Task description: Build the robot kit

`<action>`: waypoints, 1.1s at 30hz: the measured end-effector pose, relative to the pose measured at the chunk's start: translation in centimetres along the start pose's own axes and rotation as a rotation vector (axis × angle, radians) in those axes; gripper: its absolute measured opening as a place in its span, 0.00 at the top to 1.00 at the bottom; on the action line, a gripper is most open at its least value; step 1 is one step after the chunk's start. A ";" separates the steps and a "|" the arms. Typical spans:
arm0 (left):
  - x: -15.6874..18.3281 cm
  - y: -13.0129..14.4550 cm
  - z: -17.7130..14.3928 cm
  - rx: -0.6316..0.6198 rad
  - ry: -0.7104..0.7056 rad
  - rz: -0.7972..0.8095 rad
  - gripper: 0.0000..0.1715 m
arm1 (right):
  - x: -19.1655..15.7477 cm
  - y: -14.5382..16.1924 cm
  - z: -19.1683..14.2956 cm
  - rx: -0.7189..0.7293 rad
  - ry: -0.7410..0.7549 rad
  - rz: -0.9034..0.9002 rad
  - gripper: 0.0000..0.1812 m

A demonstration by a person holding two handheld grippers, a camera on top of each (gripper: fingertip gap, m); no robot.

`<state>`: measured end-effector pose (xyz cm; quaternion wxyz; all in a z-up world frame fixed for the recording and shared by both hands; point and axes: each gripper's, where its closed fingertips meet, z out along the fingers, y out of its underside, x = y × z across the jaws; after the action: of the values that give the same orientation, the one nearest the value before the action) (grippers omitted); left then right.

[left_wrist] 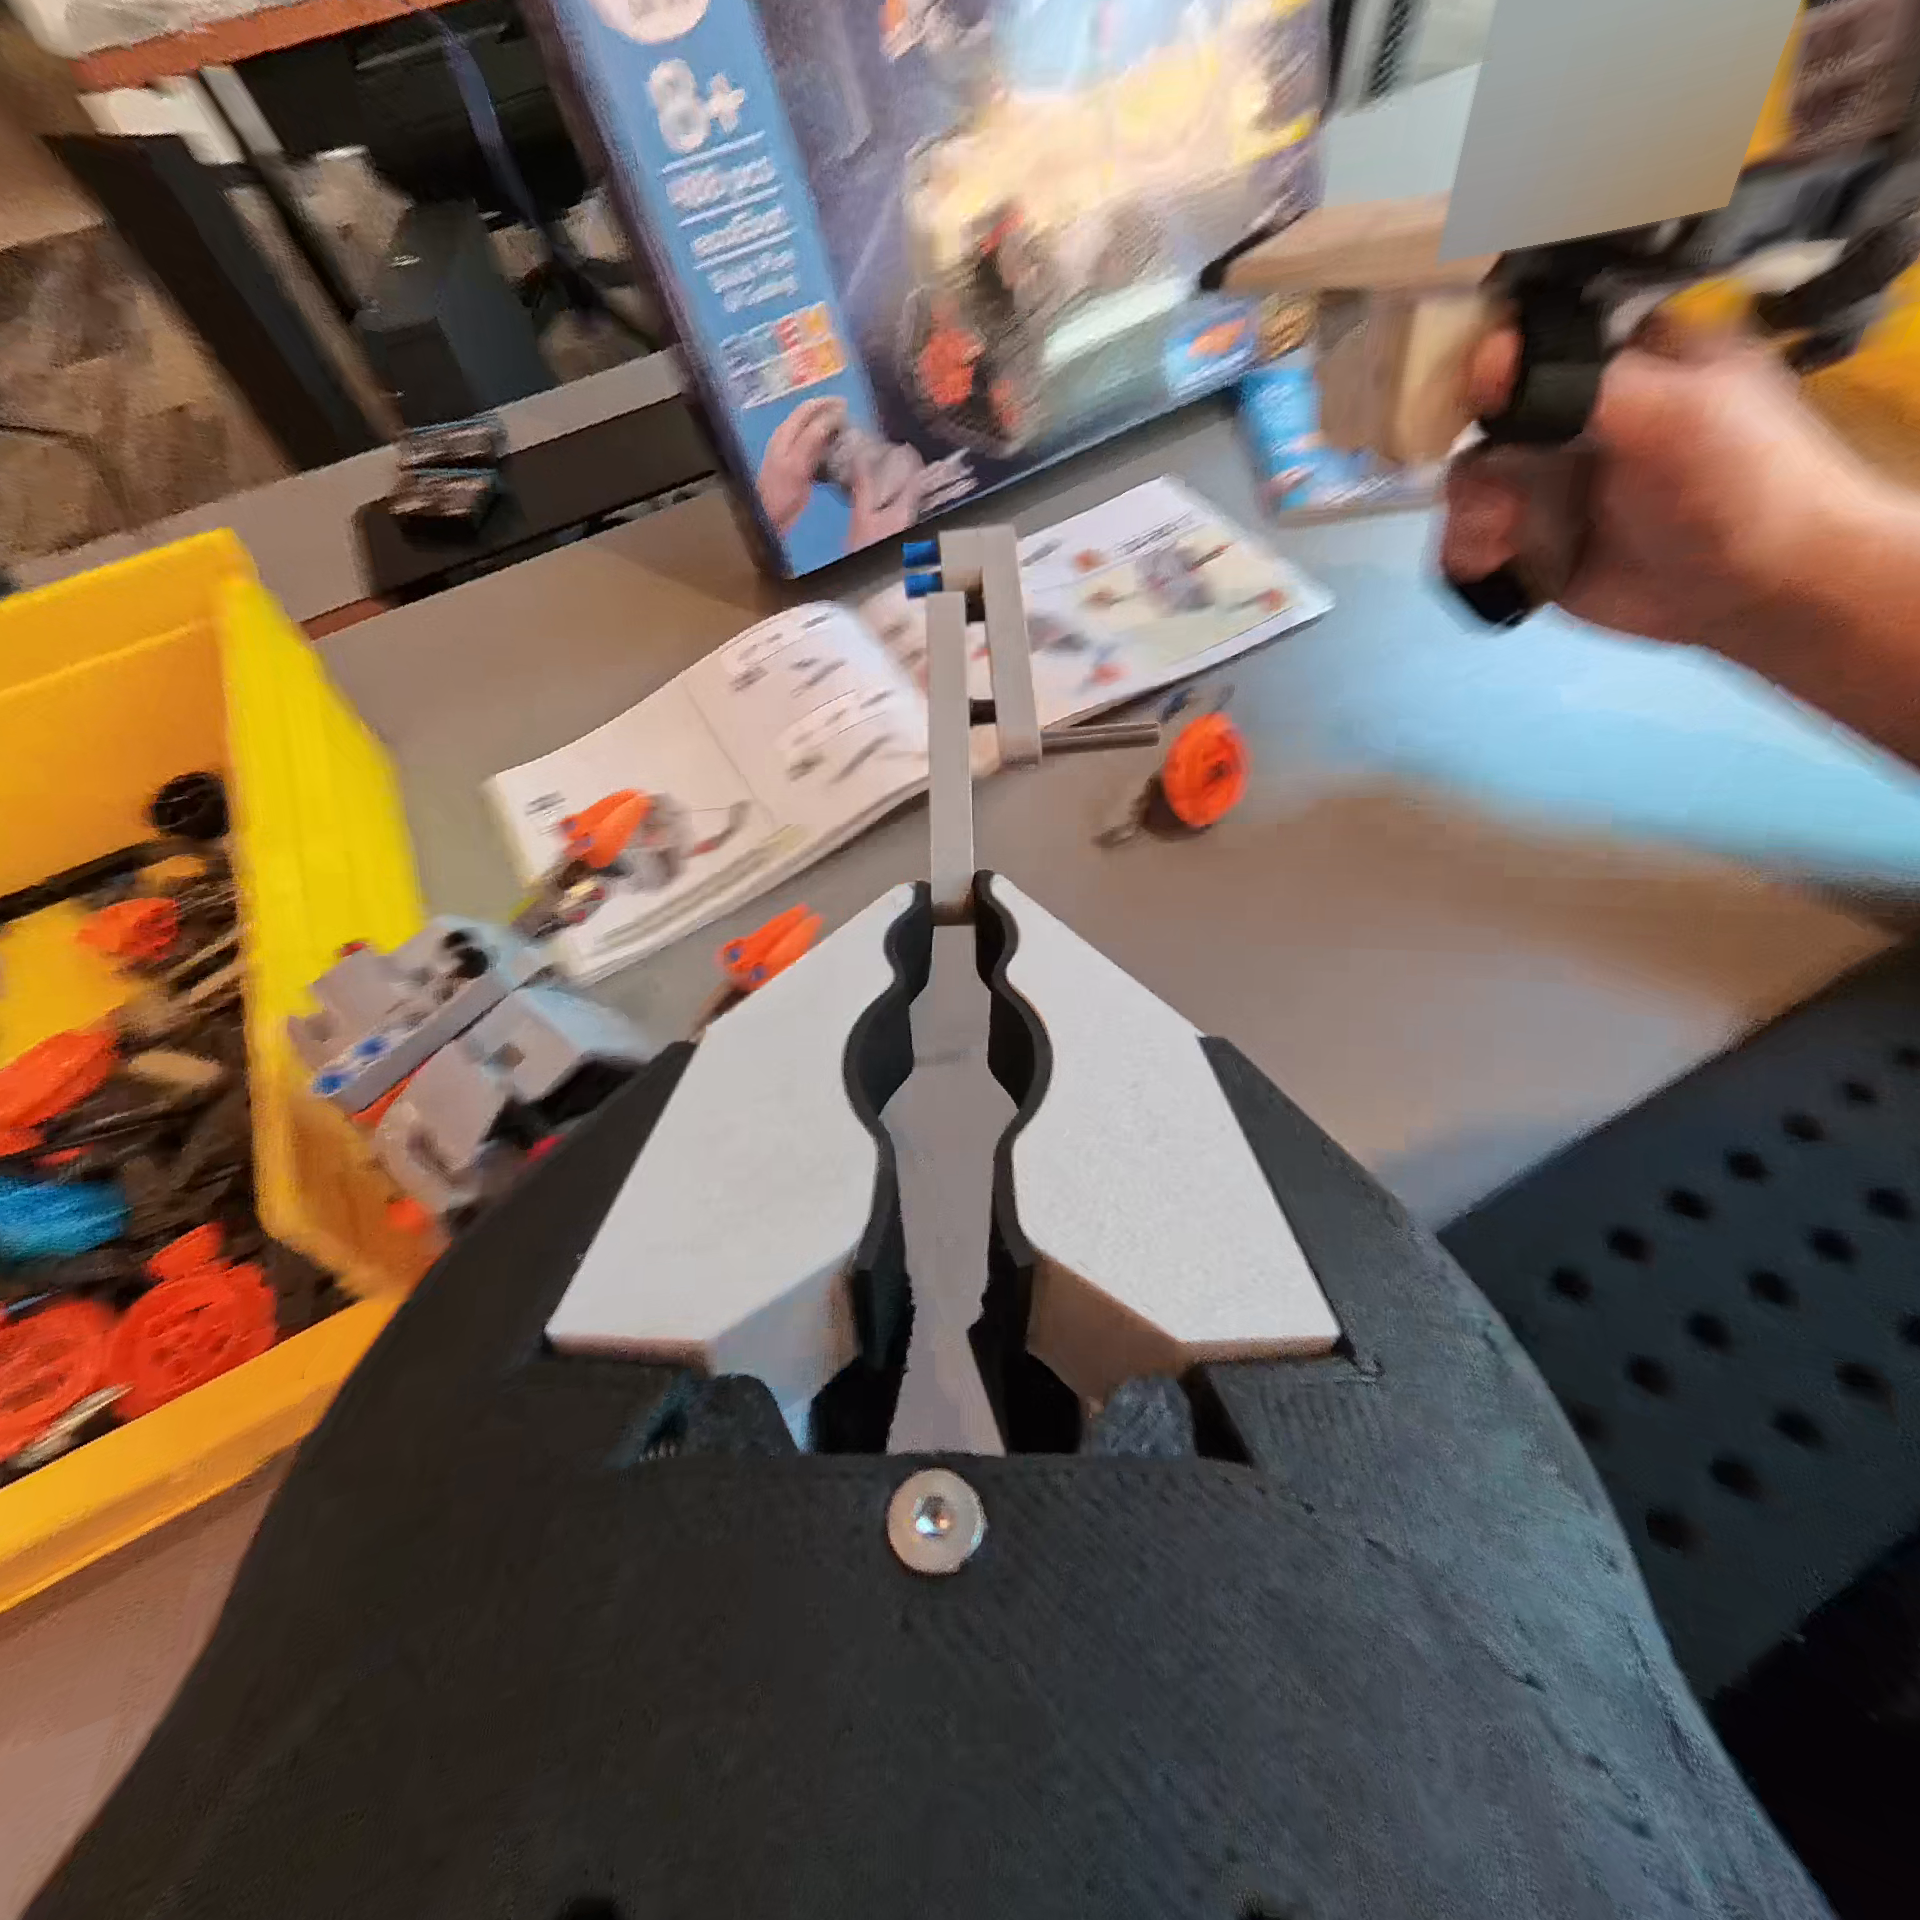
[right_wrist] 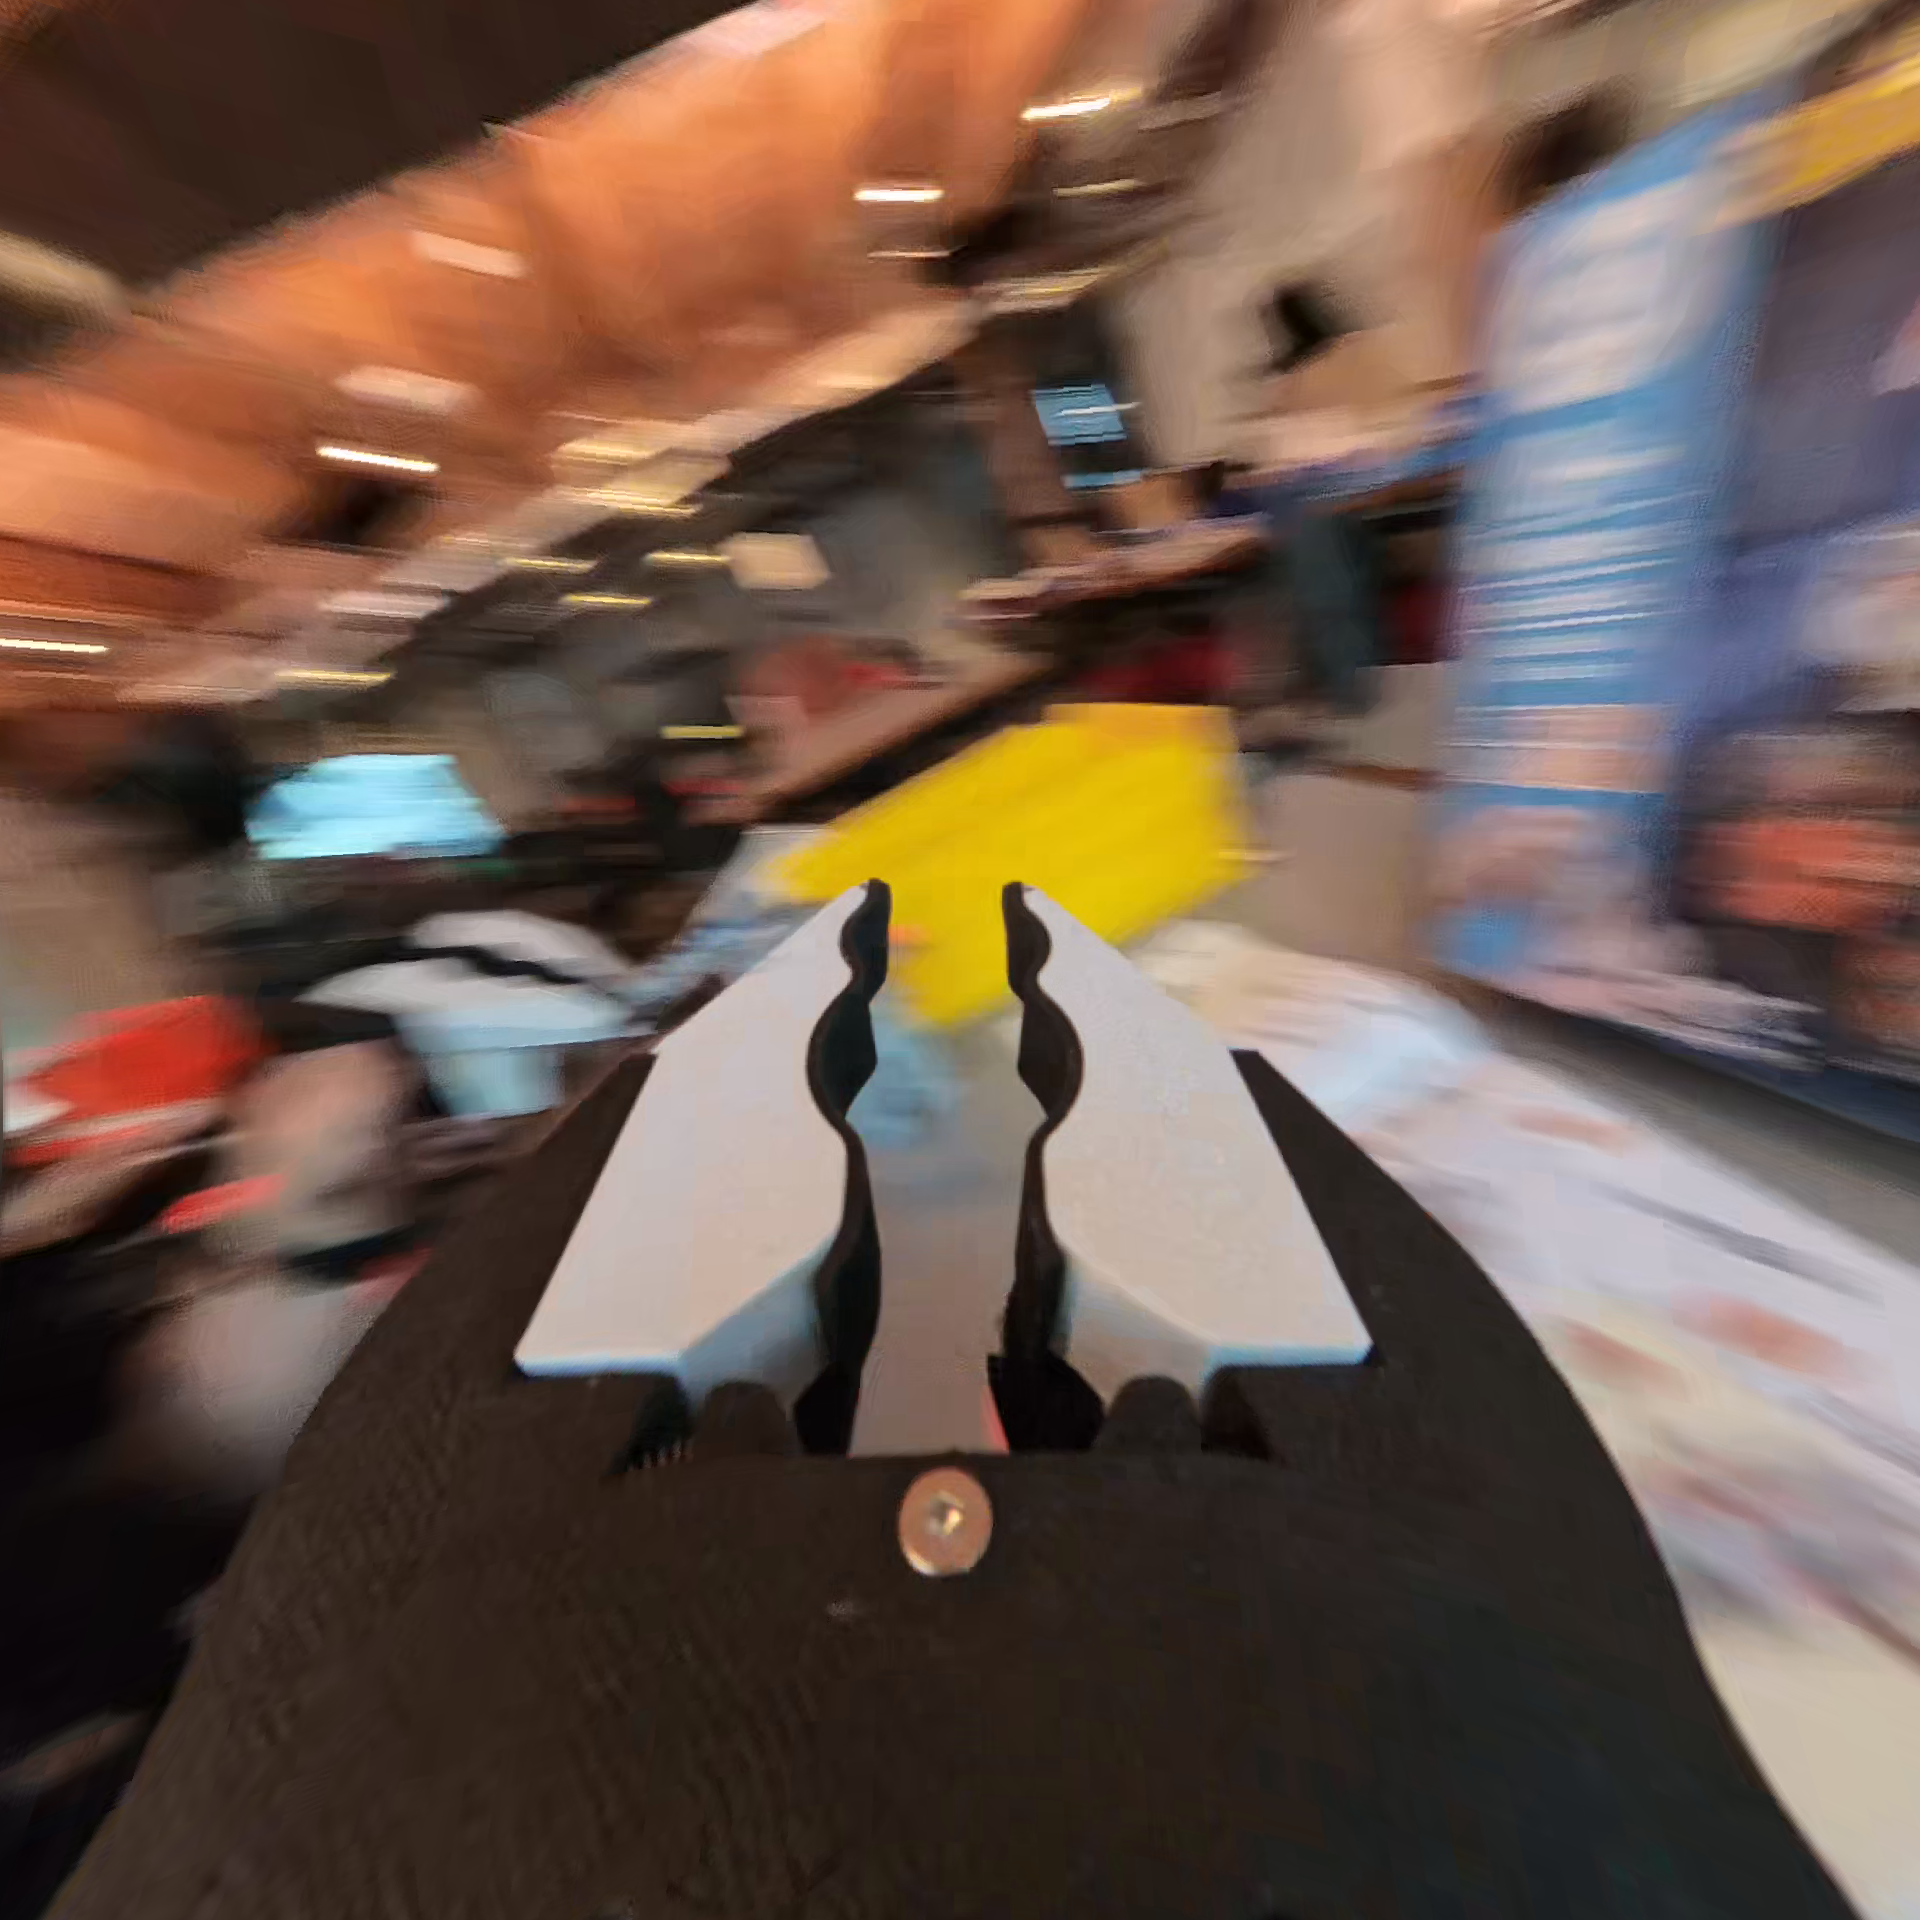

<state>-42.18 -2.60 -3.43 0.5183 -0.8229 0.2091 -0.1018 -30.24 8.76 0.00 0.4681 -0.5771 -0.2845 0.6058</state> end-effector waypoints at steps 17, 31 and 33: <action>7.7 -5.4 -0.5 0.166 0.544 -0.284 0.97 | -11.6 0.6 1.0 0.021 -0.696 0.447 0.81; -0.6 -4.0 -2.7 0.126 -0.017 0.037 0.97 | 5.7 -1.0 -3.3 0.117 0.083 0.223 0.87; -0.4 -3.8 -2.3 0.115 -0.024 0.048 0.96 | 9.3 0.0 -4.7 0.120 0.237 0.257 0.87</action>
<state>-42.53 -2.90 1.01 0.5697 -0.7875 0.2166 -0.0914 -24.75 16.22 -4.83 0.4505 -0.6472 -0.1145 0.6042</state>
